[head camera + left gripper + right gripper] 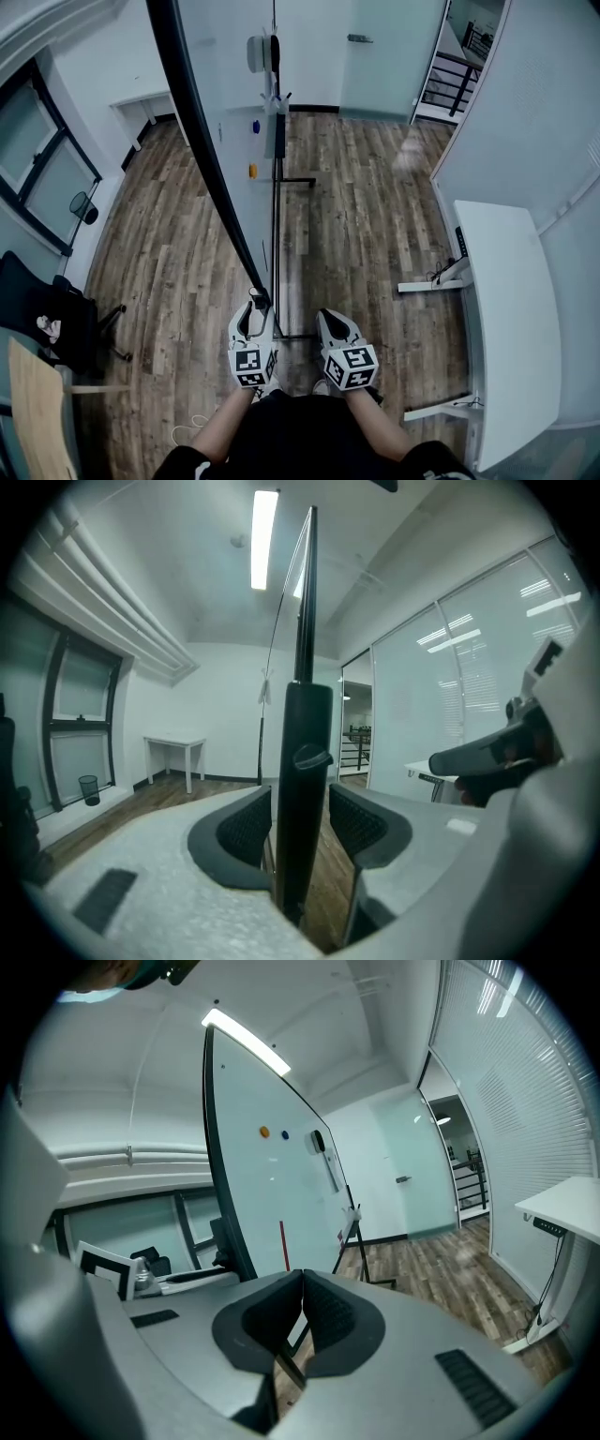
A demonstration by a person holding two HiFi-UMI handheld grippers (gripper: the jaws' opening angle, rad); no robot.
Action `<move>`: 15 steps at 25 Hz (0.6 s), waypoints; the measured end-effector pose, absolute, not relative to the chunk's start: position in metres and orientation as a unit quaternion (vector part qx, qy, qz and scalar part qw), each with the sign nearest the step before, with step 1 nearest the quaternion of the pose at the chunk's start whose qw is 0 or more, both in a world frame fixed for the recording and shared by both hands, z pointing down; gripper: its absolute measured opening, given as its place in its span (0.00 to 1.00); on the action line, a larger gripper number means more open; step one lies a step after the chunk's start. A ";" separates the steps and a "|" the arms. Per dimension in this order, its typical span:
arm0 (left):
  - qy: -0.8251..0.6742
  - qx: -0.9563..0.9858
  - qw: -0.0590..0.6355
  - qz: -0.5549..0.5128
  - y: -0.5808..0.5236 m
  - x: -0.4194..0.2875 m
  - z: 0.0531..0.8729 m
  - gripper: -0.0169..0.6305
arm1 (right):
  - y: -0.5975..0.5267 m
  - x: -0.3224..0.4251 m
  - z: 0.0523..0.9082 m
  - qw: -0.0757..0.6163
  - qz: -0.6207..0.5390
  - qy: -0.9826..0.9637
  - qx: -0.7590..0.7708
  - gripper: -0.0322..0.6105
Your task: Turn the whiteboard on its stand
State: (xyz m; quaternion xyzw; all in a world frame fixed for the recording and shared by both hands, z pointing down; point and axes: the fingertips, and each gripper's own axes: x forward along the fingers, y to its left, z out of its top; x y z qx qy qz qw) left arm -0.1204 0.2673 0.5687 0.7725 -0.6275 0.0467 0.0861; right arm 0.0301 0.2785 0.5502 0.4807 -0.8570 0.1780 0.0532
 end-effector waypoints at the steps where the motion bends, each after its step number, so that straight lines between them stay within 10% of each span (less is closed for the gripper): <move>1: -0.628 0.772 0.088 0.041 0.274 -0.121 0.563 0.34 | 0.278 0.029 0.549 0.053 0.177 -0.857 0.480 0.07; 5: -0.620 0.780 0.087 0.011 0.303 -0.119 0.537 0.31 | 0.280 0.026 0.548 0.053 0.176 -0.859 0.477 0.07; 8: -0.614 0.785 0.078 0.000 0.321 -0.114 0.518 0.09 | 0.283 0.022 0.547 0.051 0.174 -0.861 0.474 0.07; 15: -0.636 0.769 0.066 0.003 0.333 -0.127 0.513 0.06 | 0.296 0.014 0.542 0.045 0.171 -0.865 0.471 0.07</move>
